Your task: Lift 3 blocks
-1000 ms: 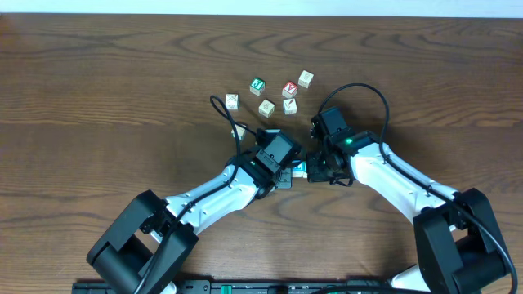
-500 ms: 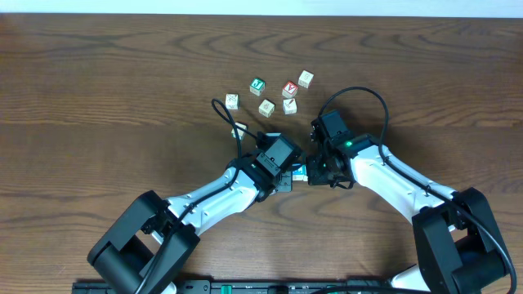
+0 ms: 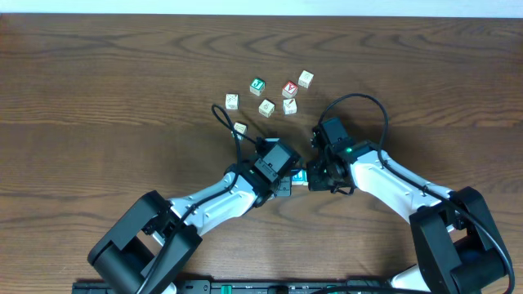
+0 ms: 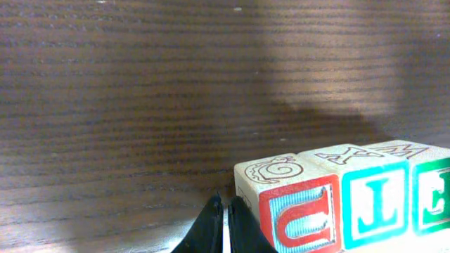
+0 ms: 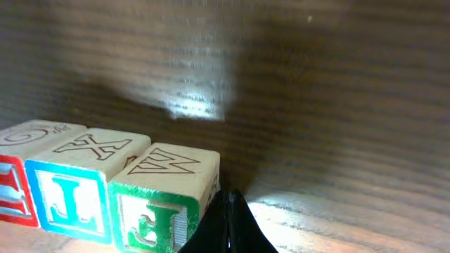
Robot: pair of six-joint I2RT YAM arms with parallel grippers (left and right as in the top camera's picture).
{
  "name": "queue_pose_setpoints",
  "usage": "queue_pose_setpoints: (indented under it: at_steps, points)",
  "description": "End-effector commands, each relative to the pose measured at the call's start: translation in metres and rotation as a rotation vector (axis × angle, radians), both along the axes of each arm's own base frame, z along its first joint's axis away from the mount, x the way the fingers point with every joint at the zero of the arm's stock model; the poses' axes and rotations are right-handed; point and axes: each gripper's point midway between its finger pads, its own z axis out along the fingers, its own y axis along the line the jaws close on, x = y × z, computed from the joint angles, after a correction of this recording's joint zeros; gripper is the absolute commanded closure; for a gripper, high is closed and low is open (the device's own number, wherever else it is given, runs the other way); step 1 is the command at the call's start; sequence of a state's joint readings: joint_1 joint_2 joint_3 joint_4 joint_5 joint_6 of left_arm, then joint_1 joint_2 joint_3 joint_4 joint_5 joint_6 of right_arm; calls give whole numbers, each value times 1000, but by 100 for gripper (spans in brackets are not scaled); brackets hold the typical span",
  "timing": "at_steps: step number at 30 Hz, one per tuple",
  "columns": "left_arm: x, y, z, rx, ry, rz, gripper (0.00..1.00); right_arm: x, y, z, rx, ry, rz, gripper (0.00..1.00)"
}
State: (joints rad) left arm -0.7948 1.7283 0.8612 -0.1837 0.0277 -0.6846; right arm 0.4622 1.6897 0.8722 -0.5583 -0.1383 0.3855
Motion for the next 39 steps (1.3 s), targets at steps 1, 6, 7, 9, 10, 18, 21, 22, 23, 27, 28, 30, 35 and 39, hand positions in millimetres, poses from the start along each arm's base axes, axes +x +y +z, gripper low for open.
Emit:
queue_pose_setpoints:
  at_steps: [1,6,7,9,10,18,21,22,23,27,28,30,35,39]
  points:
    - [-13,-38,16,-135,27,-86,92,-14,36,9,166,50,87,99]
    - [-14,-37,15,-131,31,-85,92,-12,31,7,133,36,80,99]
    - [-14,-36,14,-126,30,-84,92,-11,29,6,125,33,78,99]
    - [-14,-33,12,-114,27,-81,93,-10,26,5,108,28,74,99]
    - [-14,-29,10,-98,24,-75,92,-10,24,5,97,24,71,99]
    - [-10,-14,5,-20,2,-73,91,-5,7,1,-3,-2,51,99]
    - [-10,-13,5,-10,-6,-97,86,-5,-1,-1,-50,-9,43,99]
    - [-10,-12,4,-1,-11,-106,86,-4,-4,-1,-66,-15,40,99]
    - [-9,-9,4,14,-18,-102,85,-2,-7,-1,-84,-21,37,99]
    - [-1,8,1,91,-44,-59,83,2,-13,0,-100,-33,24,99]
    - [0,11,1,97,-43,-51,83,4,-13,1,-98,-35,20,98]
    - [3,16,1,99,-39,-38,83,7,-17,1,-101,-39,7,98]
    - [15,30,1,105,-39,5,79,20,-33,4,-123,-63,-43,94]
    - [36,47,7,105,-76,21,75,50,-38,15,-100,-161,-25,87]
